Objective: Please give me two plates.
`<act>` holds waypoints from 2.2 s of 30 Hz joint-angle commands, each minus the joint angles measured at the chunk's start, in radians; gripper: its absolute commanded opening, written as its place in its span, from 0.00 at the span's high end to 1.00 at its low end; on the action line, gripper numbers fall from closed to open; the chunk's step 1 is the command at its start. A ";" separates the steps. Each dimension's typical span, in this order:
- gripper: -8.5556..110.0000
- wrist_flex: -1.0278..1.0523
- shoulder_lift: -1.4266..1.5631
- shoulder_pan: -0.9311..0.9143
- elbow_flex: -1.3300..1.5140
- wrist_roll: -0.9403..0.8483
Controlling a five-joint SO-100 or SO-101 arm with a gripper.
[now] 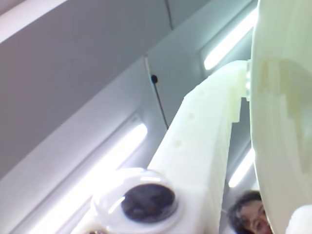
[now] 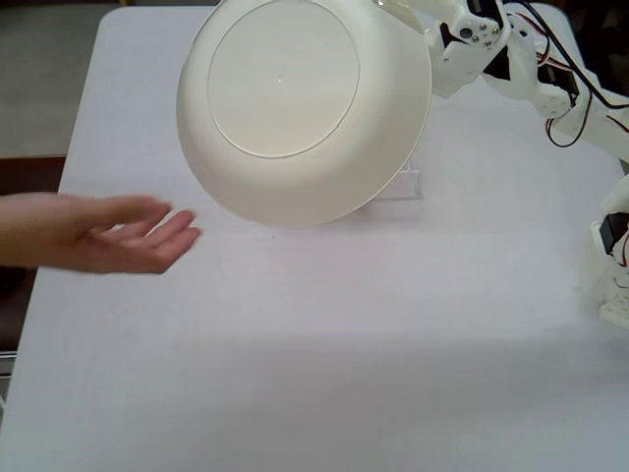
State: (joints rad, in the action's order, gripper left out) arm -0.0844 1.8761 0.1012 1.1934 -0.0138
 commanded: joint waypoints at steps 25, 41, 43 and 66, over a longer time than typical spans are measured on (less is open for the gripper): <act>0.77 0.008 -0.005 0.003 -0.012 -0.098; 0.58 0.520 0.107 -0.054 -0.011 -0.241; 0.58 0.588 0.129 -0.069 -0.011 -0.265; 0.91 0.931 0.252 -0.486 0.278 -0.574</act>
State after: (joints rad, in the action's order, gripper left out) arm 0.8452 2.0571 -0.3329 1.4788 -0.5216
